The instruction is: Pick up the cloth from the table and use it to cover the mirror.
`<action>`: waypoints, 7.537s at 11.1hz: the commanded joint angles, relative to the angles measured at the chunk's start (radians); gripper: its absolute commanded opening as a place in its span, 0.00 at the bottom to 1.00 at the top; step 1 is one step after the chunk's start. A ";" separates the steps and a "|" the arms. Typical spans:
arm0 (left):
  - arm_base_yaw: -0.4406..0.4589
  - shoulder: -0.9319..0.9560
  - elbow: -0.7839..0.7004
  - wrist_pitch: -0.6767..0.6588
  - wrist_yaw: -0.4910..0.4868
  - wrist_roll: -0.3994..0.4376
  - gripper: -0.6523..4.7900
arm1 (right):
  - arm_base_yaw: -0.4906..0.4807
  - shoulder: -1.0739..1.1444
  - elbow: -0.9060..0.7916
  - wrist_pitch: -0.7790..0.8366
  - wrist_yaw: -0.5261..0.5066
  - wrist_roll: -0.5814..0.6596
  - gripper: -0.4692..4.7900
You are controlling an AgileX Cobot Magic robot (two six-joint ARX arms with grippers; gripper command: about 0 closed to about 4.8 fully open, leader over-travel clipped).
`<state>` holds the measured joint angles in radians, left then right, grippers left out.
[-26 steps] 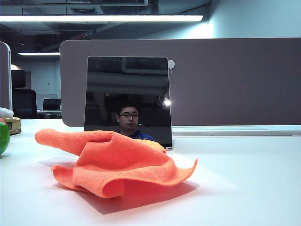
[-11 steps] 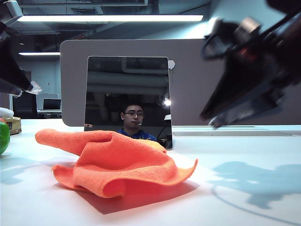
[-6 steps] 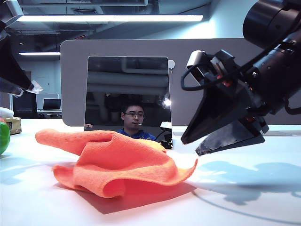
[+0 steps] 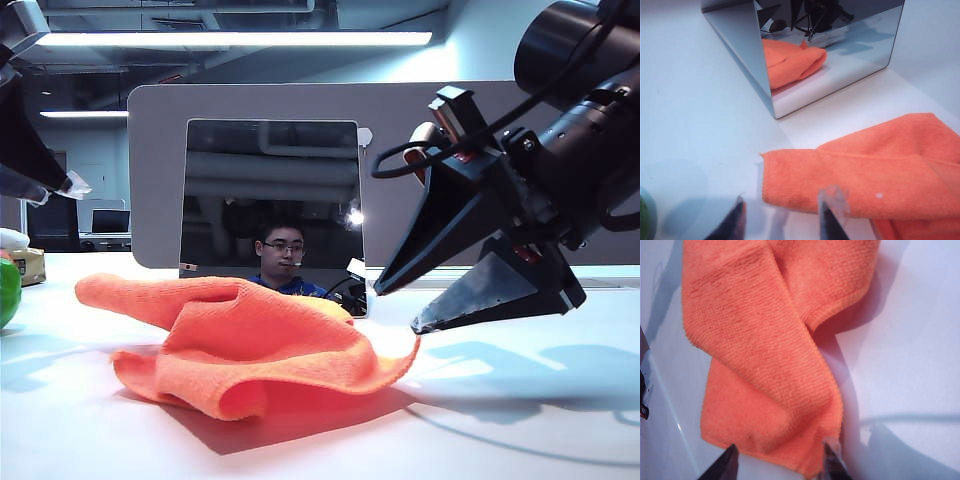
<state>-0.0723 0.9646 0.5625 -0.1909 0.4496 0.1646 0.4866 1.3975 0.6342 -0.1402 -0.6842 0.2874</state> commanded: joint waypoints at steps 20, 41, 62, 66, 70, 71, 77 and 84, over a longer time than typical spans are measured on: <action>-0.002 -0.002 0.004 0.014 -0.001 0.021 0.46 | 0.000 0.143 0.003 0.097 -0.066 0.060 0.08; 0.000 0.447 0.039 0.343 0.391 -0.434 0.40 | 0.000 -0.071 0.004 -0.176 0.251 -0.401 0.08; 0.000 0.478 0.039 0.200 0.260 -0.423 0.39 | 0.000 -0.071 0.004 -0.057 0.293 -0.426 0.08; 0.000 0.558 0.072 0.266 0.246 -0.428 0.39 | 0.000 -0.071 0.004 -0.057 0.289 -0.426 0.08; 0.000 0.602 0.094 0.310 0.243 -0.434 0.39 | 0.000 -0.070 0.004 -0.057 0.290 -0.426 0.08; 0.000 0.603 0.093 0.312 0.243 -0.433 0.39 | 0.000 -0.071 0.004 -0.057 0.290 -0.426 0.08; -0.014 0.613 0.096 0.276 0.273 -0.435 0.39 | 0.000 -0.070 0.004 -0.056 0.290 -0.426 0.08; -0.015 0.613 0.098 0.274 0.341 -0.451 0.39 | 0.000 -0.070 0.004 -0.057 0.290 -0.426 0.08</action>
<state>-0.0853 1.5803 0.6548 0.0784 0.7677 -0.2733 0.4862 1.3308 0.6346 -0.2077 -0.3893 -0.1371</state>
